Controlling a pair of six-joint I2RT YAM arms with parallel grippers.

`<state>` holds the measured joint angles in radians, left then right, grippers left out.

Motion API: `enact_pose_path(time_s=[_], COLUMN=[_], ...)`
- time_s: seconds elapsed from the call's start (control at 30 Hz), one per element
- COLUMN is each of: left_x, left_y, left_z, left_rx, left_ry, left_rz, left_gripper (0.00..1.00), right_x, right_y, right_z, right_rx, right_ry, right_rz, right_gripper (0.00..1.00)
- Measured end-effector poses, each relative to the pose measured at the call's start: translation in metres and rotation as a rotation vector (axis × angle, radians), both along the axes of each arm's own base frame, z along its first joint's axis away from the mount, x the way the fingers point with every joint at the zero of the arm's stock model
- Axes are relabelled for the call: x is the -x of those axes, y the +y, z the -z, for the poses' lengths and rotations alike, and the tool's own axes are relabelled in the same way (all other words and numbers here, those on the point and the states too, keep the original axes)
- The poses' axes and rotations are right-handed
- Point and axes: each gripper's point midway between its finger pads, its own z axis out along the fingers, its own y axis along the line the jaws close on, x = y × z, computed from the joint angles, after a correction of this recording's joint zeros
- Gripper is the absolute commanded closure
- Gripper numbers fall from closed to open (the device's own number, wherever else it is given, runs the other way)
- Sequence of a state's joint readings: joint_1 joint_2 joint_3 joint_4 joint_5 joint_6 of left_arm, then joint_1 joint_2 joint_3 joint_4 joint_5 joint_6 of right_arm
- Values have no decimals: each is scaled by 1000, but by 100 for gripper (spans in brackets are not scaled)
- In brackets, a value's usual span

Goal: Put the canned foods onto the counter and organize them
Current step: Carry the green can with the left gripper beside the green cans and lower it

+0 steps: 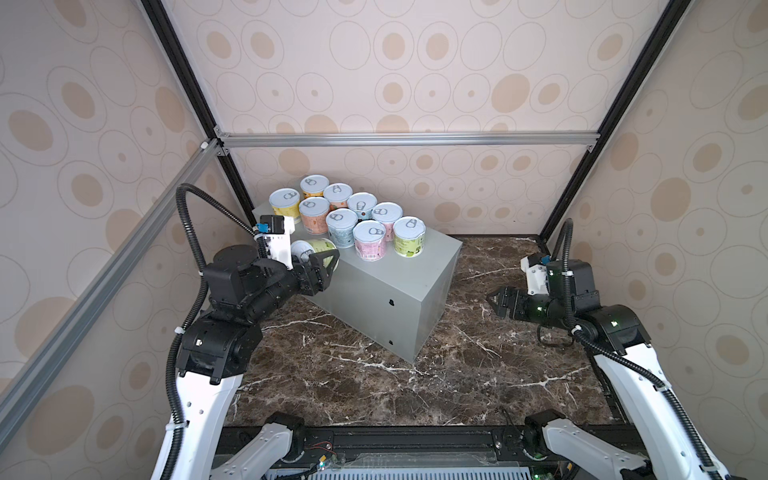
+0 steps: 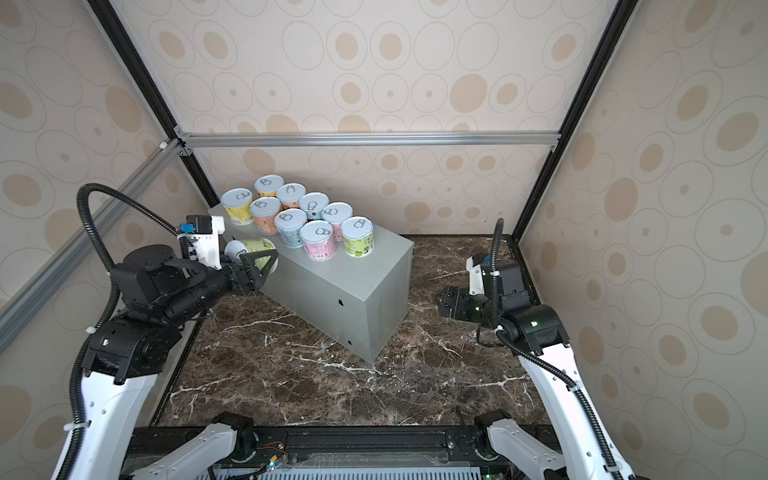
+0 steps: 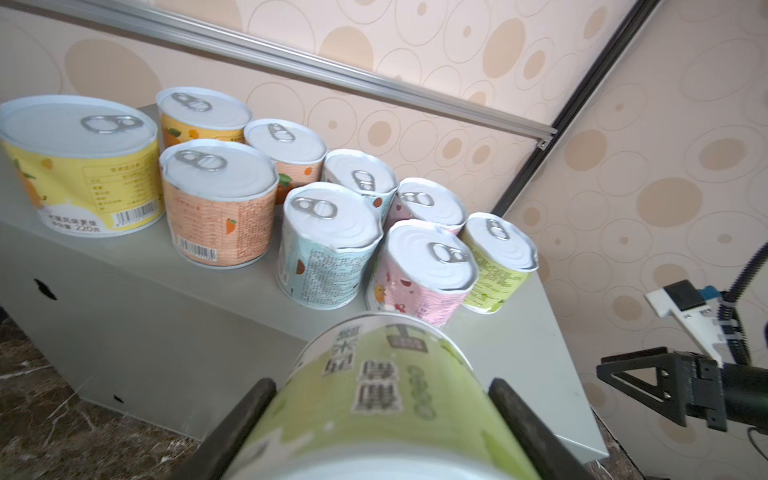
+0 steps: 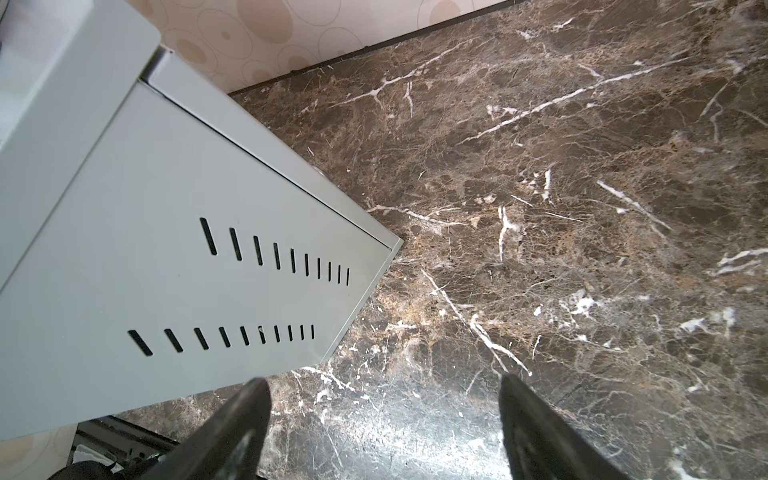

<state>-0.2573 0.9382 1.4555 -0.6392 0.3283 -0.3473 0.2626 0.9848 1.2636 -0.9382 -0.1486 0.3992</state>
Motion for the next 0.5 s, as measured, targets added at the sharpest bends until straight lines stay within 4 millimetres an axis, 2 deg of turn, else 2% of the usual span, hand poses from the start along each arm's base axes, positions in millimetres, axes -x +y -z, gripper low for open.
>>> enact_pose_path(time_s=[0.13, 0.33, 0.5], left_x=[4, 4, 12], left_y=[-15, -34, -51], left_z=[-4, 5, 2], left_rx=[-1, -10, -14], left_ry=[-2, 41, 45], left_rz=[60, 129, 204], left_gripper=[41, 42, 43], right_x=[1, 1, 0], right_y=[0, -2, -1], right_z=[3, 5, 6], right_rx=[11, 21, 23], right_ry=[15, 19, 22], right_rz=[0, 4, 4], right_gripper=[12, 12, 12])
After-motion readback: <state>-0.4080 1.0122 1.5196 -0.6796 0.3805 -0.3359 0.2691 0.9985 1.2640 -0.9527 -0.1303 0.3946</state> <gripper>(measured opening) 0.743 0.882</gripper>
